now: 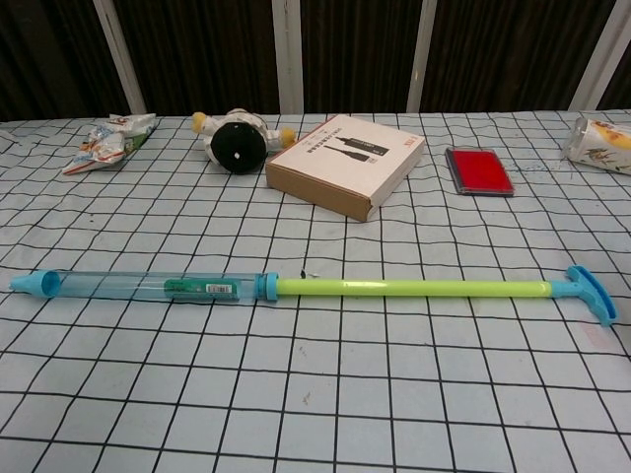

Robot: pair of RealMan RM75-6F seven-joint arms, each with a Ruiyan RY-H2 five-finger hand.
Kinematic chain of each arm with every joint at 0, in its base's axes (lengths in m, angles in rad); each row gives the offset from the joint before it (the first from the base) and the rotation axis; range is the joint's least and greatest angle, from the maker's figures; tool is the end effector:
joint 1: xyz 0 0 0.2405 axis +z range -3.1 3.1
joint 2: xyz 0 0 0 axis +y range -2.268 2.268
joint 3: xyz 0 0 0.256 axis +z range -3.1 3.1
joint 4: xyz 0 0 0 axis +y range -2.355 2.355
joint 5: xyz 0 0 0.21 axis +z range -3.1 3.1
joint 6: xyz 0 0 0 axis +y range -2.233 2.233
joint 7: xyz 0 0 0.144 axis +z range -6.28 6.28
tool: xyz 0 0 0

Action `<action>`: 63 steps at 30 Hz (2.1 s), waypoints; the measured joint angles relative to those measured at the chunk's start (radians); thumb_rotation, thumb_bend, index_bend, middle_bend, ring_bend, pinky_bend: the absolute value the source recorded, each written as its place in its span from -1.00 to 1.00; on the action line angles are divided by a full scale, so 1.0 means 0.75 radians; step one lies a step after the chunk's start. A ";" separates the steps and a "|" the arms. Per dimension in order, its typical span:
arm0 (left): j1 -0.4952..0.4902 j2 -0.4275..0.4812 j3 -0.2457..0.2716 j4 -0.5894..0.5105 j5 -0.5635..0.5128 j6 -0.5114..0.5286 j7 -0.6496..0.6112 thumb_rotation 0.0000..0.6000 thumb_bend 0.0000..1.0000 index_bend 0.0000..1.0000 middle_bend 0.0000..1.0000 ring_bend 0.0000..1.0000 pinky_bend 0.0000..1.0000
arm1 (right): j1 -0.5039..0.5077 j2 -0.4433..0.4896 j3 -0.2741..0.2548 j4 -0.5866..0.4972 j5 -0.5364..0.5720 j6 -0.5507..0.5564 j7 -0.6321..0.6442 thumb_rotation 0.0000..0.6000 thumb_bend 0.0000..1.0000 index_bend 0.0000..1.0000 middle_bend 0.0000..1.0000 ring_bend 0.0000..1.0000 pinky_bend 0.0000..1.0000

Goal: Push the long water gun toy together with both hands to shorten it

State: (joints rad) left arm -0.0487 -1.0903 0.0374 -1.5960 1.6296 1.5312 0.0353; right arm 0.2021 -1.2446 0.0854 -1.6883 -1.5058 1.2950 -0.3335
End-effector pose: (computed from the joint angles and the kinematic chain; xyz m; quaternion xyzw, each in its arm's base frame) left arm -0.3097 0.1507 0.1568 -0.6467 -0.3592 -0.3654 0.5651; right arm -0.2609 -0.2157 0.0926 0.6866 -0.3407 0.3467 0.5407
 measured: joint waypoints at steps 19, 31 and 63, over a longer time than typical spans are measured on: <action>-0.004 0.000 0.005 -0.014 0.009 -0.009 0.029 1.00 -0.75 -0.98 -1.00 -1.00 -1.00 | 0.186 -0.310 0.089 0.157 0.299 -0.197 -0.323 1.00 -0.41 -0.14 -0.79 -1.00 -1.00; -0.010 0.000 0.003 -0.016 0.003 -0.020 0.020 1.00 -0.75 -0.98 -1.00 -1.00 -1.00 | 0.230 -0.404 0.079 0.256 0.355 -0.219 -0.359 1.00 -0.35 -0.07 -0.78 -1.00 -1.00; -0.021 0.004 0.011 -0.061 0.023 -0.040 0.100 1.00 -0.75 -0.85 -1.00 -1.00 -1.00 | 0.262 -0.390 0.055 0.242 0.394 -0.207 -0.339 1.00 -0.13 0.18 -0.71 -1.00 -1.00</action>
State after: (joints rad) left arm -0.0645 -1.0873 0.0453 -1.6415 1.6466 1.5013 0.1101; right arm 0.3985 -1.5374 0.1263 -1.5067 -1.2103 1.1398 -0.5877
